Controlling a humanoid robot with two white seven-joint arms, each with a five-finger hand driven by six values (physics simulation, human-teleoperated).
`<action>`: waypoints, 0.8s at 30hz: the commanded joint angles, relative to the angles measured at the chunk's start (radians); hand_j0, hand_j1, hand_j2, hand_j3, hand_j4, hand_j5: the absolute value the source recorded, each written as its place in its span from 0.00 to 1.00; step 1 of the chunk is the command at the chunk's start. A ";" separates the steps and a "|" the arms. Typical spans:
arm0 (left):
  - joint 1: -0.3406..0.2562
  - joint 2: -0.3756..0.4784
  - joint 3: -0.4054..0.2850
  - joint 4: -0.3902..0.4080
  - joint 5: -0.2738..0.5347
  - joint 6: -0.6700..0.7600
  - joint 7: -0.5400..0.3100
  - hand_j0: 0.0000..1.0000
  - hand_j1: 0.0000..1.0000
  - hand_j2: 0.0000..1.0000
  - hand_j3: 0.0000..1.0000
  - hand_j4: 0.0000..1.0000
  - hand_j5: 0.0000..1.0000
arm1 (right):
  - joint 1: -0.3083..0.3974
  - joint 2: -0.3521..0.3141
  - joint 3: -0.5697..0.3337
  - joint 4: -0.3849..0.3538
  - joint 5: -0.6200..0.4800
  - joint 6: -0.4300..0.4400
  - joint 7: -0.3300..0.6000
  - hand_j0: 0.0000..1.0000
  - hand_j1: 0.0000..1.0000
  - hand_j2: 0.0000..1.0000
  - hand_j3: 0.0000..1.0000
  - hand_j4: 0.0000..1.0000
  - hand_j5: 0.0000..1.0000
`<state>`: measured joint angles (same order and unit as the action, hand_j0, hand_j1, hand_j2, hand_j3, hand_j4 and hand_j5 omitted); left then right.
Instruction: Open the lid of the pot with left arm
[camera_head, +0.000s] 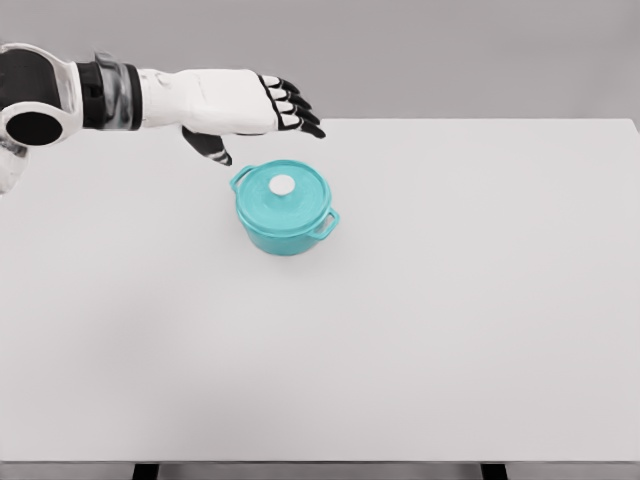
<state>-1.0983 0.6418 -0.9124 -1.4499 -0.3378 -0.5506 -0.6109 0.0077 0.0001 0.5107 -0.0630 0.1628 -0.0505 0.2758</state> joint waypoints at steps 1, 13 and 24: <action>0.000 -0.021 -0.057 0.037 0.072 0.044 0.000 1.00 1.00 1.00 1.00 1.00 1.00 | 0.000 0.000 0.000 0.000 0.000 0.000 0.000 1.00 1.00 1.00 1.00 1.00 1.00; -0.055 -0.071 -0.206 0.057 0.068 0.294 0.000 1.00 1.00 1.00 1.00 1.00 1.00 | 0.000 0.000 0.000 0.000 0.000 0.000 0.000 1.00 1.00 1.00 1.00 1.00 1.00; -0.055 -0.119 -0.258 0.125 0.063 0.297 0.000 0.86 0.86 0.86 0.86 0.86 0.86 | 0.000 0.000 0.000 0.000 0.000 0.000 0.000 1.00 1.00 1.00 1.00 1.00 1.00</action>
<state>-1.1536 0.5285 -1.1624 -1.3314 -0.2760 -0.2543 -0.6113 0.0077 0.0001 0.5107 -0.0630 0.1628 -0.0505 0.2758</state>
